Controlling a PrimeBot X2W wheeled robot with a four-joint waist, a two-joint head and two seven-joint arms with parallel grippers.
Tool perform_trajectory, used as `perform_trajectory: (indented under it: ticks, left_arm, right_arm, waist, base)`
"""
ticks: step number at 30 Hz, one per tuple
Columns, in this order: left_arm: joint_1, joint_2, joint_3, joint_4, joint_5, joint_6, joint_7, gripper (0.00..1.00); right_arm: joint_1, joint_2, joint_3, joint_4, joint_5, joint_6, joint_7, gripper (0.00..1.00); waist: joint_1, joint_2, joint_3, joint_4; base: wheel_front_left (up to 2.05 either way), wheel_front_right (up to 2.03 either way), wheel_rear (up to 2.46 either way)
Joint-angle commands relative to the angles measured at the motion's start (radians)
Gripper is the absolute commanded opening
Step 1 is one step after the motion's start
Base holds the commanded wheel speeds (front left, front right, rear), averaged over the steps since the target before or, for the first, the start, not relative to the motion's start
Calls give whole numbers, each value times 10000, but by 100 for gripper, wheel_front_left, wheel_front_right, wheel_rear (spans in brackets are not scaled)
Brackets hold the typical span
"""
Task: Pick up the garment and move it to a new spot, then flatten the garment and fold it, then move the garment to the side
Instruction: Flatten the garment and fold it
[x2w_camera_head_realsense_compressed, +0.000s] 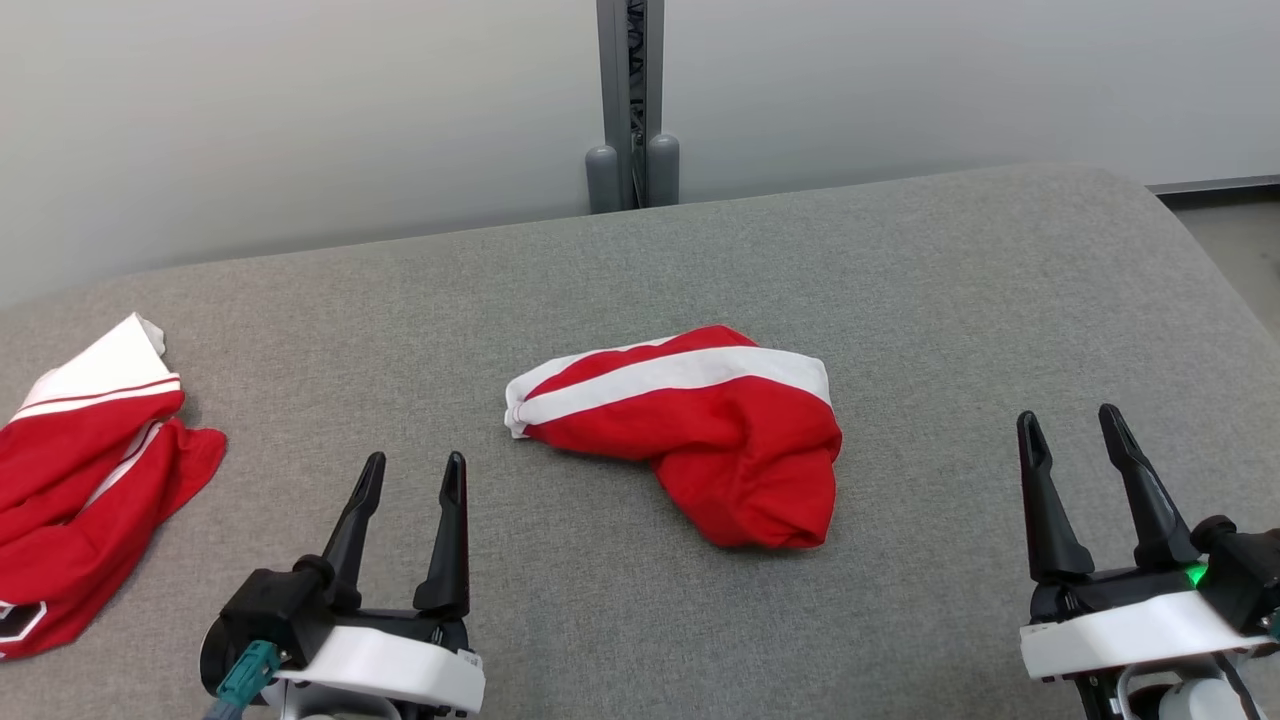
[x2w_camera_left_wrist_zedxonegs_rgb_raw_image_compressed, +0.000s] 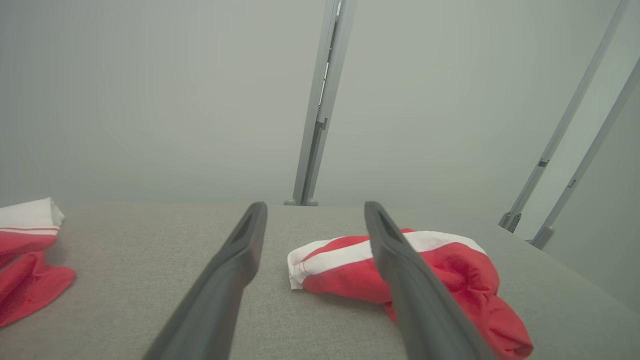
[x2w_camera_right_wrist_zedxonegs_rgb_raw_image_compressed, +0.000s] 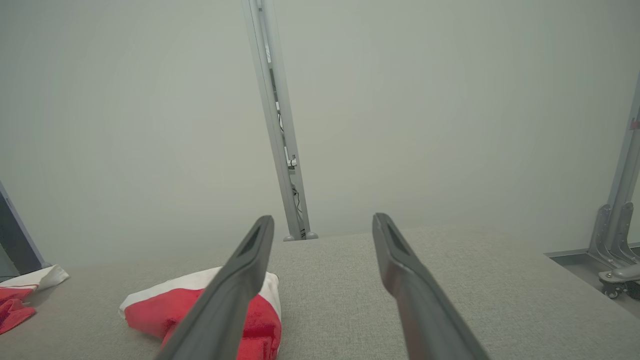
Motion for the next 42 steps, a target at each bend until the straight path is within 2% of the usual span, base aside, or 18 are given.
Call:
perform_trajectory:
  ticks: [1, 8, 16, 24, 30, 42]
  left_arm:
    - [-72, -30, 16, 182, 86, -140, -37, 100]
    - [-423, -74, 199, 503, 226, -372, -38, 100]
    - [-754, -42, 25, 942, 293, -645, -36, 100]
    - [-1086, 1, -108, 1228, 286, -761, -19, 100]
    - [-1289, -8, -226, 1282, 287, -803, 13, 100]
    - [-1605, 117, -257, 1205, 259, -726, 92, 100]
  right_arm:
    - [-46, -76, -66, 90, 65, 23, -10, 100]
    - [-257, -127, 36, 386, 285, 23, -10, 100]
    - [-705, -35, 378, 1315, 921, 22, -11, 100]
    - [-1827, -370, 1488, 3018, 1722, 23, -9, 100]
    - [-2658, -645, 2229, 4334, 2734, 22, -9, 100]
    - [-3924, -736, 3827, 6468, 4766, 23, -11, 100]
  waist:
    - [0, 0, 47, -15]
    - [0, 0, 235, -104]
    - [0, 0, 518, 17]
    - [0, 0, 726, 152]
    - [0, 0, 990, 456]
    - [0, 0, 1381, 1105]
  base:
    - [0, 0, 0]
    - [0, 0, 0]
    - [0, 0, 0]
    - [0, 0, 0]
    - [0, 0, 0]
    - [0, 0, 0]
